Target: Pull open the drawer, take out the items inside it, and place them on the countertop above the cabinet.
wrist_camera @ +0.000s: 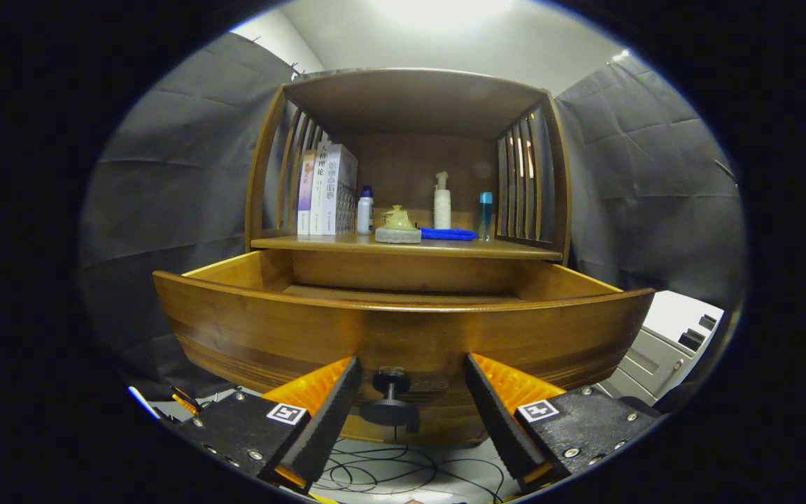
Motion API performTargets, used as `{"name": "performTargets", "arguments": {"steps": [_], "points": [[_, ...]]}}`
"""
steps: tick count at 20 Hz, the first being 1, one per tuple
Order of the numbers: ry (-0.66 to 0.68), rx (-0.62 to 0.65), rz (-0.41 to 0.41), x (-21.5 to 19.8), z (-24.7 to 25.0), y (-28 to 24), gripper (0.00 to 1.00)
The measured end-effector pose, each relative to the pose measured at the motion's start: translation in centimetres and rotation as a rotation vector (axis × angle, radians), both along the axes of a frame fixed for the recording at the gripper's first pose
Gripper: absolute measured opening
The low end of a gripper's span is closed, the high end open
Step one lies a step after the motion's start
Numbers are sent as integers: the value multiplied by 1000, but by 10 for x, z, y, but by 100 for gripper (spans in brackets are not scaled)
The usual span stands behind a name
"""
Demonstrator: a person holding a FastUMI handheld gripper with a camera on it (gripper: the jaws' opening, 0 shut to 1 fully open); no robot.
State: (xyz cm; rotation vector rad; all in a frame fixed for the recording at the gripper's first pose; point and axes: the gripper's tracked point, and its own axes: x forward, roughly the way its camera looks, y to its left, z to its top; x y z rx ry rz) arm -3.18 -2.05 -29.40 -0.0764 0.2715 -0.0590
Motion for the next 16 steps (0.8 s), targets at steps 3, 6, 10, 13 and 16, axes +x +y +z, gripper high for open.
{"name": "performTargets", "arguments": {"steps": [3, 6, 10, 13, 16], "points": [[-3, 2, -2, 7, 0, 0, 94], [-13, 27, -7, 21, 1, 3, 94], [-44, 30, -16, 47, 7, 5, 96], [-48, 42, -32, 70, 2, 6, 96], [-51, 40, -42, 87, 2, 8, 96]]}}
